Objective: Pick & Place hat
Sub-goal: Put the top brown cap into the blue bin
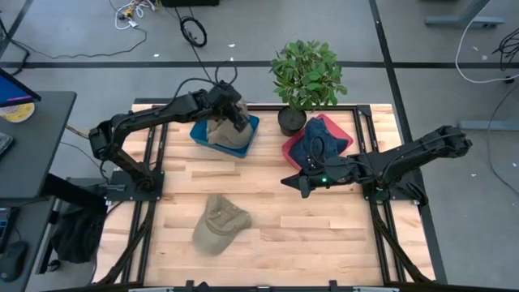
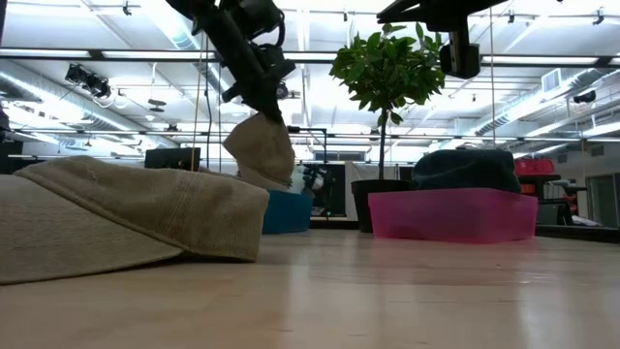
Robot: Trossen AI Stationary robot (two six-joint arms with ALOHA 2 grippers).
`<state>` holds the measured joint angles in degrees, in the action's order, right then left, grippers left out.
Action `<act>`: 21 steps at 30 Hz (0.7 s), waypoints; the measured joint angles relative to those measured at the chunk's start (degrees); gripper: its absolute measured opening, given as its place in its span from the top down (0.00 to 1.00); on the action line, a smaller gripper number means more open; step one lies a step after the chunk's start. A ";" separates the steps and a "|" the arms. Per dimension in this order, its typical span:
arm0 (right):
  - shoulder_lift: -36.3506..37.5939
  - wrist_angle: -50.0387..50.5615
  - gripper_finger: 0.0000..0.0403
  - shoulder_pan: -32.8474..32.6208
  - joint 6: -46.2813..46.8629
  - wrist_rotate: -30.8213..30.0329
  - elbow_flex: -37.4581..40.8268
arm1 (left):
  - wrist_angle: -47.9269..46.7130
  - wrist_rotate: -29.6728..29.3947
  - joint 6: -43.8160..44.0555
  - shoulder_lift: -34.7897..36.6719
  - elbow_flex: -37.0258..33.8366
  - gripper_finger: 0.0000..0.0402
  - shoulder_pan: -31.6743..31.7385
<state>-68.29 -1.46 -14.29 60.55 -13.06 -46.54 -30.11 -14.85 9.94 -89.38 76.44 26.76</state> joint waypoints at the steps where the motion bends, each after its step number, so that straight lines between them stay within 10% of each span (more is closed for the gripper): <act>1: 0.00 -0.01 1.00 -0.01 -0.05 0.00 0.00 | -0.17 -0.71 0.46 0.00 0.00 0.99 0.01; 21: 0.00 0.16 1.00 0.01 -0.63 0.02 0.00 | -7.13 -5.52 7.37 0.02 0.00 0.99 -0.13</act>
<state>-68.29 -1.30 -14.28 59.92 -13.04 -46.54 -37.24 -20.38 17.31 -89.36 76.44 26.63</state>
